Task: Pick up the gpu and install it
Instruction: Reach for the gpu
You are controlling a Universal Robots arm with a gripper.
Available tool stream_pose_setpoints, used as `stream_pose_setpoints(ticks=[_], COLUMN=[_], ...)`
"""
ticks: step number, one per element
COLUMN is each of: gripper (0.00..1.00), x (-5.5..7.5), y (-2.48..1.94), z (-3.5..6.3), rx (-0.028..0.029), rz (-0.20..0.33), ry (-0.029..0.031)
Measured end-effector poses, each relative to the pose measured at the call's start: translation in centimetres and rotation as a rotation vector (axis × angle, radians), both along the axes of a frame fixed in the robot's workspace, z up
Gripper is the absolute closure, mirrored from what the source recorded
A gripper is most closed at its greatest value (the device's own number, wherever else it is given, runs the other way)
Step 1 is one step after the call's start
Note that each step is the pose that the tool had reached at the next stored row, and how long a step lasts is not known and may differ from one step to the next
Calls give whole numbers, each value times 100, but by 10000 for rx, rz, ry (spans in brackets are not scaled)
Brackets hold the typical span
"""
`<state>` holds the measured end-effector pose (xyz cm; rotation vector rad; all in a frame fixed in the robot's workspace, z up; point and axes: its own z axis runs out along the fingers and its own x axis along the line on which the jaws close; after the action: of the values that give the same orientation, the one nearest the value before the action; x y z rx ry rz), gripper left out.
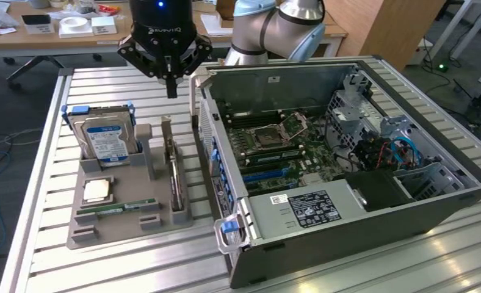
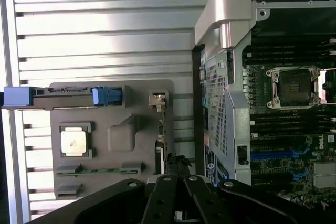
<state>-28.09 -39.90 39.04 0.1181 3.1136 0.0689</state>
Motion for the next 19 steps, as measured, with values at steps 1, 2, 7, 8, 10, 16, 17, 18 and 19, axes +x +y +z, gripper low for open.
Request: stream_pose_setpoints(ticks=[1,2,7,8,10,16,17,18,19], gripper=[89,89,89,89,89,89,89,89,89], x=[-1,-2,-7,-7,-9,-16,-18,-19,-20], y=[-5,-12,-85,-105,-146,-278,-298,-318,-337], z=[0,0,0,0,0,0,0,0,0], rx=[0,0,0,0,0,0,0,0,0], rz=[1,1,-1,-1,-1,-1,-1,-1,0], ry=[1,1,1,1,1,0,0,1,1])
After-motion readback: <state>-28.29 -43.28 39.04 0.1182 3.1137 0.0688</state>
